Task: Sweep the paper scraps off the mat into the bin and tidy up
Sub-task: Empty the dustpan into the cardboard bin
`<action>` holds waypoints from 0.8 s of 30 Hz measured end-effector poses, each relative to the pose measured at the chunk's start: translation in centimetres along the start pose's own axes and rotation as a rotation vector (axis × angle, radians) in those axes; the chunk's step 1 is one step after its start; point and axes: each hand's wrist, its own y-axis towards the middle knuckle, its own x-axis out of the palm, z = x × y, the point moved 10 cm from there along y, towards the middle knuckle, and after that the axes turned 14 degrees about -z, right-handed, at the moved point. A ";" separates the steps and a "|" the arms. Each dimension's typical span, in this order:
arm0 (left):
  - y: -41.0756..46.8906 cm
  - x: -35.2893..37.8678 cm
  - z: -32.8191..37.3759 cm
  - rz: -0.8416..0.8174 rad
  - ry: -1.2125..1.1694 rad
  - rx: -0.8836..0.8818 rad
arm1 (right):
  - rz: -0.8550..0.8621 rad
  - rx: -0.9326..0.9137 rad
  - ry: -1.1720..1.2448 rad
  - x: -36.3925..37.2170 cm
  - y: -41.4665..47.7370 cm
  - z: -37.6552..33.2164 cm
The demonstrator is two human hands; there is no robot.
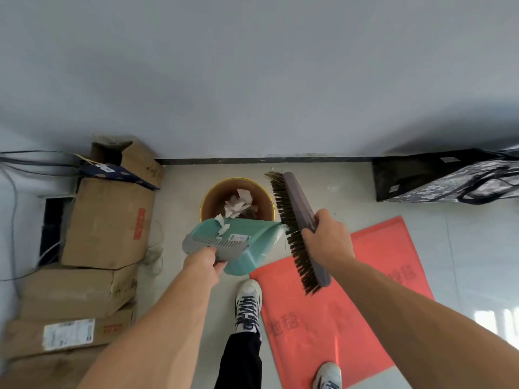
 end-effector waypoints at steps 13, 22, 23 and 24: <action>-0.6 1.6 -0.7 -0.068 -0.003 0.004 | -0.001 -0.015 -0.026 -0.8 0.1 -1.9; 0.2 0.1 -1.2 0.014 0.121 0.026 | 0.009 -0.022 -0.042 -0.3 0.1 -1.4; 0.1 0.0 -1.2 0.016 0.127 0.028 | 0.011 -0.016 -0.040 -0.3 0.2 -1.2; 0.0 -0.1 -1.1 0.020 0.142 0.030 | 0.012 -0.010 -0.037 -0.3 0.2 -1.0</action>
